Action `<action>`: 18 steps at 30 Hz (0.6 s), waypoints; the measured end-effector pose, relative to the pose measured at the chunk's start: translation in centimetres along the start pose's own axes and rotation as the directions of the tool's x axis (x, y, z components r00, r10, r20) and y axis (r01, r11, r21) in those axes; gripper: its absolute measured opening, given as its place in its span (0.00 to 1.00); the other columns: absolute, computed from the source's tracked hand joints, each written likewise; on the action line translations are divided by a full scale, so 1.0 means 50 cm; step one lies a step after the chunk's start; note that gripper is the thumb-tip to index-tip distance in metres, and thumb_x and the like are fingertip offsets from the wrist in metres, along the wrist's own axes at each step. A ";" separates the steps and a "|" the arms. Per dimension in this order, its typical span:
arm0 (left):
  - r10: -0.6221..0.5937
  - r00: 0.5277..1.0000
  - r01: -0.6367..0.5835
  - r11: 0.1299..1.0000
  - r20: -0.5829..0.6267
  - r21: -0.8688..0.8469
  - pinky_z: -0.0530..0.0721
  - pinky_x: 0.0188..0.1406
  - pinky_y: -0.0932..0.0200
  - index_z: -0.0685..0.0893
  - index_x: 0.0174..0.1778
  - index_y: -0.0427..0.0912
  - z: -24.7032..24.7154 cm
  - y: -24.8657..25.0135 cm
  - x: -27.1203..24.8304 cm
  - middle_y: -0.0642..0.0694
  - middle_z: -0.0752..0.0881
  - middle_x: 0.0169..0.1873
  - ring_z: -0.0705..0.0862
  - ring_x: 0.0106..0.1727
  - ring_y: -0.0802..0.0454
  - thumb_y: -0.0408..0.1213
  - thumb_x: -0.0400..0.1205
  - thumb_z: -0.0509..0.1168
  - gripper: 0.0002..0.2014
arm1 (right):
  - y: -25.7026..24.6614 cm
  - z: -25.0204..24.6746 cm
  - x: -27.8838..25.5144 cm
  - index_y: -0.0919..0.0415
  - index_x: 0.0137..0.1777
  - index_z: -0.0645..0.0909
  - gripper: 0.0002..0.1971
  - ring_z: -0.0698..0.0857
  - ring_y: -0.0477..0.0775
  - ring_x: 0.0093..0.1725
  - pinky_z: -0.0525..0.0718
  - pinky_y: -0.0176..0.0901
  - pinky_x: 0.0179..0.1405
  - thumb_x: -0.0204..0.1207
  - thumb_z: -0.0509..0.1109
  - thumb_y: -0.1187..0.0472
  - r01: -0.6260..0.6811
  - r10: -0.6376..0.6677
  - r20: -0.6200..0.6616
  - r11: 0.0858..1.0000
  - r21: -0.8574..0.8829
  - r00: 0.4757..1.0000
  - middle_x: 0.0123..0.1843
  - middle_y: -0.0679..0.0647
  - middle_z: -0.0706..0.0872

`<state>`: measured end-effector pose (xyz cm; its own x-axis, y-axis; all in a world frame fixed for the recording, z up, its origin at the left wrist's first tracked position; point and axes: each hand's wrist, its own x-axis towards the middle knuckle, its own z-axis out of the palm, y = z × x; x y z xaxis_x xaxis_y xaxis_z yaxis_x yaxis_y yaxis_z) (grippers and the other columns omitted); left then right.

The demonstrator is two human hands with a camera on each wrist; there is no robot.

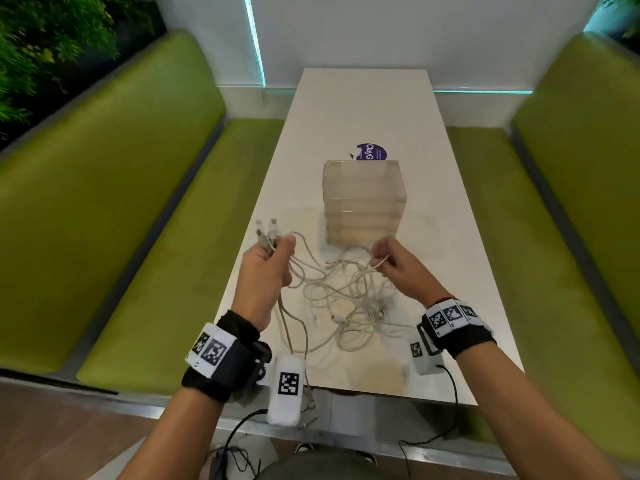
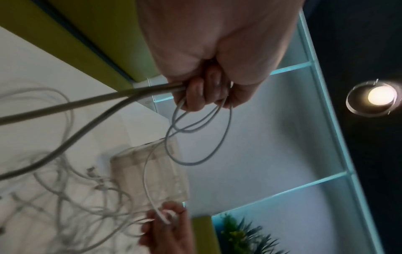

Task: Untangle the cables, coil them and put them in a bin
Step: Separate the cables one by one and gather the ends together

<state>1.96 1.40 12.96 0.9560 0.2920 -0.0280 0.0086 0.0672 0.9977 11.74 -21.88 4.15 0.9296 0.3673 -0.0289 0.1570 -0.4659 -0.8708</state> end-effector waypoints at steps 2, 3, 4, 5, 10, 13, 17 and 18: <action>-0.035 0.999 0.031 0.990 0.031 0.138 0.63 0.22 0.64 0.70 0.29 0.46 0.013 -0.029 -0.001 0.56 0.64 0.20 0.61 0.22 0.58 0.40 0.84 0.63 0.17 | -0.032 0.004 -0.011 0.50 0.45 0.77 0.07 0.83 0.46 0.41 0.79 0.40 0.43 0.78 0.69 0.64 0.062 -0.065 0.091 0.998 0.027 0.994 0.43 0.48 0.85; -0.044 0.998 0.033 0.981 0.055 0.192 0.63 0.23 0.63 0.70 0.30 0.45 0.022 -0.044 -0.004 0.56 0.64 0.20 0.61 0.22 0.58 0.40 0.84 0.64 0.16 | -0.048 0.008 -0.017 0.49 0.44 0.78 0.07 0.82 0.49 0.41 0.79 0.42 0.43 0.78 0.69 0.64 0.078 -0.082 0.122 0.996 0.033 0.989 0.42 0.48 0.85; -0.048 0.995 0.027 0.972 0.085 0.234 0.64 0.25 0.62 0.71 0.31 0.44 0.032 -0.058 -0.007 0.57 0.66 0.20 0.62 0.22 0.59 0.40 0.84 0.64 0.15 | -0.063 0.011 -0.021 0.49 0.42 0.79 0.07 0.81 0.49 0.40 0.78 0.41 0.42 0.77 0.70 0.64 0.087 -0.091 0.133 0.995 0.039 0.987 0.41 0.48 0.84; -0.053 0.992 0.020 0.963 0.117 0.268 0.65 0.26 0.60 0.73 0.32 0.44 0.041 -0.071 -0.011 0.57 0.68 0.20 0.64 0.23 0.59 0.41 0.84 0.64 0.14 | -0.077 0.015 -0.024 0.50 0.42 0.79 0.07 0.80 0.47 0.38 0.78 0.38 0.40 0.77 0.70 0.63 0.096 -0.101 0.128 0.995 0.041 0.987 0.40 0.47 0.84; -0.084 0.972 0.016 0.954 0.217 0.299 0.64 0.31 0.55 0.78 0.40 0.29 0.076 -0.095 -0.021 0.45 0.68 0.27 0.64 0.27 0.53 0.45 0.81 0.67 0.19 | -0.122 0.027 -0.018 0.55 0.43 0.80 0.04 0.76 0.34 0.30 0.73 0.24 0.32 0.78 0.69 0.63 0.110 -0.109 0.044 0.994 -0.018 0.993 0.35 0.41 0.82; -0.095 0.957 0.006 0.951 0.273 0.310 0.64 0.28 0.59 0.76 0.34 0.37 0.088 -0.093 -0.024 0.51 0.68 0.25 0.65 0.25 0.56 0.43 0.81 0.68 0.15 | -0.134 0.036 -0.016 0.56 0.45 0.80 0.04 0.78 0.35 0.32 0.74 0.25 0.34 0.77 0.67 0.66 0.075 -0.074 0.033 0.997 -0.035 0.997 0.37 0.44 0.83; -0.036 0.978 -0.045 0.925 0.205 0.378 0.67 0.25 0.65 0.82 0.39 0.42 0.088 -0.094 -0.016 0.54 0.72 0.24 0.67 0.24 0.59 0.40 0.81 0.68 0.07 | -0.144 0.052 -0.019 0.53 0.44 0.79 0.08 0.80 0.48 0.37 0.78 0.40 0.39 0.77 0.65 0.68 0.064 -0.062 0.042 0.997 -0.045 0.997 0.37 0.47 0.84; 0.000 0.986 -0.069 0.911 0.167 0.407 0.66 0.24 0.67 0.81 0.39 0.41 0.082 -0.094 -0.013 0.54 0.72 0.24 0.67 0.24 0.59 0.41 0.81 0.68 0.09 | -0.145 0.052 -0.021 0.53 0.44 0.79 0.07 0.80 0.49 0.37 0.78 0.42 0.39 0.77 0.65 0.67 0.061 -0.058 0.048 0.997 -0.048 0.997 0.37 0.48 0.84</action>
<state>2.48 -3.04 8.54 0.9915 0.1287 -0.0171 0.0612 -0.3468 0.9359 8.77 -16.80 9.24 0.9017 0.4324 -0.0017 0.2291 -0.4810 -0.8463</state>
